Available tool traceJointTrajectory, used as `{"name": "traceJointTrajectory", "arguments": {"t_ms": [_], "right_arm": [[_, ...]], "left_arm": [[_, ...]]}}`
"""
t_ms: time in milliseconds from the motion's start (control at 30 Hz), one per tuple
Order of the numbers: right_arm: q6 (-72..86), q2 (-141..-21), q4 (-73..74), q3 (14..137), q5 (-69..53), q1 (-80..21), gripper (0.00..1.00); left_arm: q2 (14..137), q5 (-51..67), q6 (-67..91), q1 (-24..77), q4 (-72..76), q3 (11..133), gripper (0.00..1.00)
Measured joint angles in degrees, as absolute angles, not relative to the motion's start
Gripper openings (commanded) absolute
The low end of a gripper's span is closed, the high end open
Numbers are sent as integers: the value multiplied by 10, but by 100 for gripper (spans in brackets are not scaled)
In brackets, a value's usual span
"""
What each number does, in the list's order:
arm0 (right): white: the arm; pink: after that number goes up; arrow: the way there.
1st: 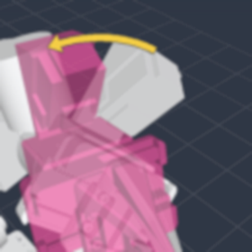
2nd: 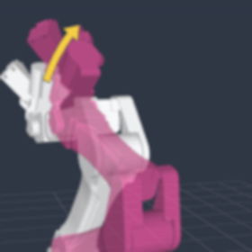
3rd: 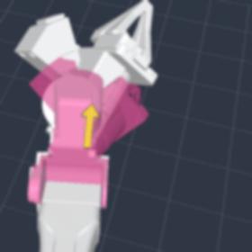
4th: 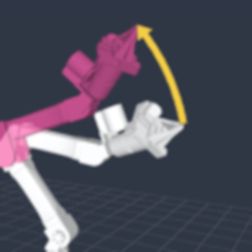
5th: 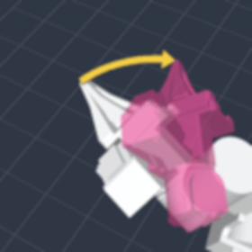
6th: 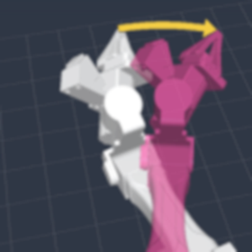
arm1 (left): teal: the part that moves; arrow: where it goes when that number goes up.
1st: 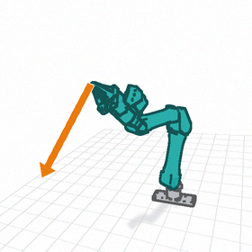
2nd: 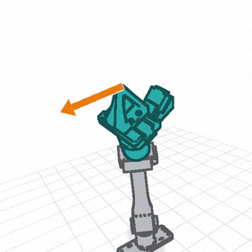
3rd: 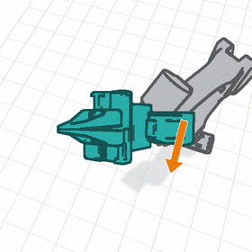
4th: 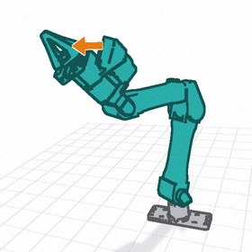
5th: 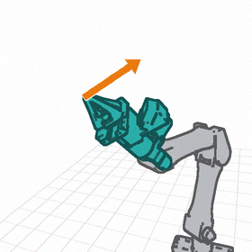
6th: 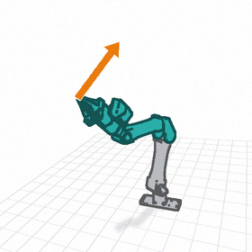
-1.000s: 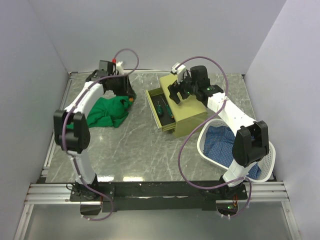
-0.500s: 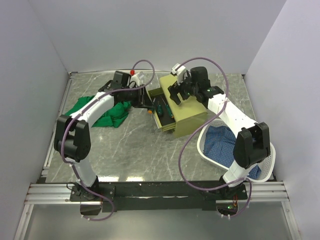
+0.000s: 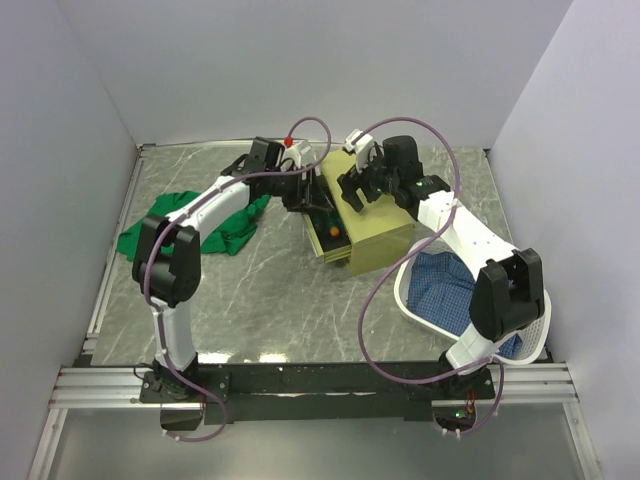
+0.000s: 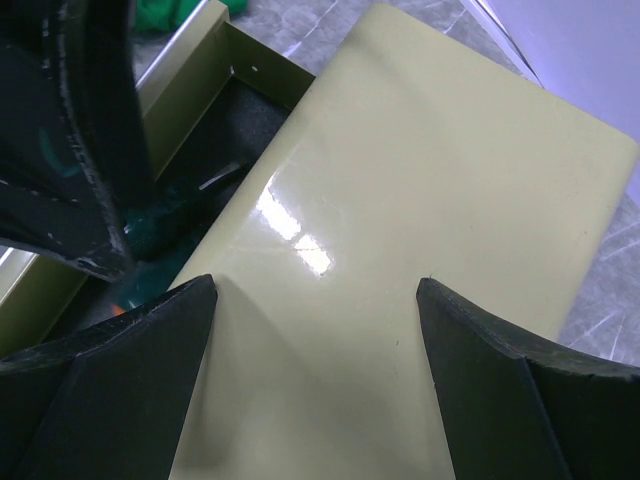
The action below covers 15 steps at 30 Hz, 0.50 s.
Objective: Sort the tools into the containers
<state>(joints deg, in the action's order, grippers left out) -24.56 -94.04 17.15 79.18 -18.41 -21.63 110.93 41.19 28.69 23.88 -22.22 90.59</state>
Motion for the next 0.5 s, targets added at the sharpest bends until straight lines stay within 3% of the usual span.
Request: {"name": "traceJointTrajectory", "arguments": {"t_ms": [133,233,300,400,500], "right_arm": [[-246,-940,171,792,-184,-216,90],[-247,-940,171,792,-184,-216,90],[-248,-940,171,792,-184,-216,90],[-248,-940,171,792,-184,-216,90],[-247,-941,172,793,-185,-216,89]], "left_arm": [[1122,435,280,237,-217,922,68],[1116,443,266,230,-221,921,63],[1100,445,259,220,-221,909,53],[1051,448,247,190,-222,874,1],[999,445,228,153,-220,839,1]]}}
